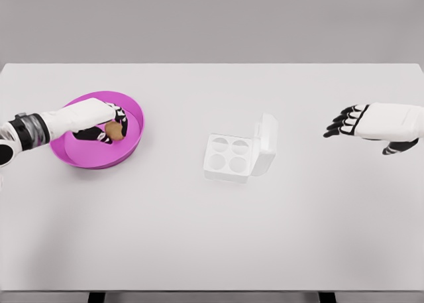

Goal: Pack egg into the box and close the box lid

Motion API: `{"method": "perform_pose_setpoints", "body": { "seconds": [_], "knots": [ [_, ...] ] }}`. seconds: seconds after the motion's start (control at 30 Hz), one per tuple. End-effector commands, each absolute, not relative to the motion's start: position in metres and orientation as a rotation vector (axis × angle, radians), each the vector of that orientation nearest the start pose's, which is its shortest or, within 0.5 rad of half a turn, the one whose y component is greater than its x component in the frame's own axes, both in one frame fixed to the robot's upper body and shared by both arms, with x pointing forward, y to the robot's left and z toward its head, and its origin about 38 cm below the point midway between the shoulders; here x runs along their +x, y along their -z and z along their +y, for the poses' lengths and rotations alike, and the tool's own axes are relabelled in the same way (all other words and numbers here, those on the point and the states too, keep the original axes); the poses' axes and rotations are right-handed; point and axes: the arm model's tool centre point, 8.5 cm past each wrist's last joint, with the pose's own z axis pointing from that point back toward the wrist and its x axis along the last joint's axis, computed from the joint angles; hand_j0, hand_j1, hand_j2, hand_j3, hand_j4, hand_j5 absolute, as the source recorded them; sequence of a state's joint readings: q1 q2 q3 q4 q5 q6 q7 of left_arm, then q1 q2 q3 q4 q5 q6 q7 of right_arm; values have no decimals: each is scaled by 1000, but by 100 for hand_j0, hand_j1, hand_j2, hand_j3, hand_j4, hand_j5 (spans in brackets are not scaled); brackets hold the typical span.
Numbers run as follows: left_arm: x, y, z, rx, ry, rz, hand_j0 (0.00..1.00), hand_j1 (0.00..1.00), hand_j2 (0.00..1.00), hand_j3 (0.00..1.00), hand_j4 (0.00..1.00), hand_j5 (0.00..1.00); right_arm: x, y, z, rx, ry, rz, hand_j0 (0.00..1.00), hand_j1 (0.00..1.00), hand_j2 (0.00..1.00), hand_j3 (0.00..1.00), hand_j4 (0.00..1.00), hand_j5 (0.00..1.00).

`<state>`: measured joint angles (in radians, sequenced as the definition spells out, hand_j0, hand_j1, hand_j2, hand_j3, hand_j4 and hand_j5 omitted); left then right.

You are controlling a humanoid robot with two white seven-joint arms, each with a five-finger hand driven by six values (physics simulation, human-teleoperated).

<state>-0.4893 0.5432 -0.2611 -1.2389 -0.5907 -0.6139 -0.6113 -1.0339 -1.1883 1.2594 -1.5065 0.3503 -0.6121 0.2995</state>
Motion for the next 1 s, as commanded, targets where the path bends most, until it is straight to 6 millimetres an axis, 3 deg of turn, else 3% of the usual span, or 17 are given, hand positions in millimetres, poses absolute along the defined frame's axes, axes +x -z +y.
{"method": "perform_pose_setpoints", "body": {
  "seconds": [0.0, 0.43, 0.57, 0.97],
  "knots": [
    [455, -157, 316, 408, 1819, -1383, 34, 34, 34, 34, 34, 34, 402, -236, -372, -463, -2302, -1143, 100, 100, 100, 100, 100, 100],
    [452, -175, 307, 404, 1817, -1461, 34, 34, 34, 34, 34, 34, 403, -238, -371, -469, -2299, -1150, 100, 100, 100, 100, 100, 100],
    [450, -185, 295, 407, 1831, -1508, 34, 34, 34, 34, 34, 34, 403, -238, -371, -469, -2299, -1150, 100, 100, 100, 100, 100, 100],
    [448, -190, 287, 398, 1832, -1546, 34, 34, 34, 34, 34, 34, 403, -240, -372, -473, -2294, -1153, 100, 100, 100, 100, 100, 100]
  ]
}}
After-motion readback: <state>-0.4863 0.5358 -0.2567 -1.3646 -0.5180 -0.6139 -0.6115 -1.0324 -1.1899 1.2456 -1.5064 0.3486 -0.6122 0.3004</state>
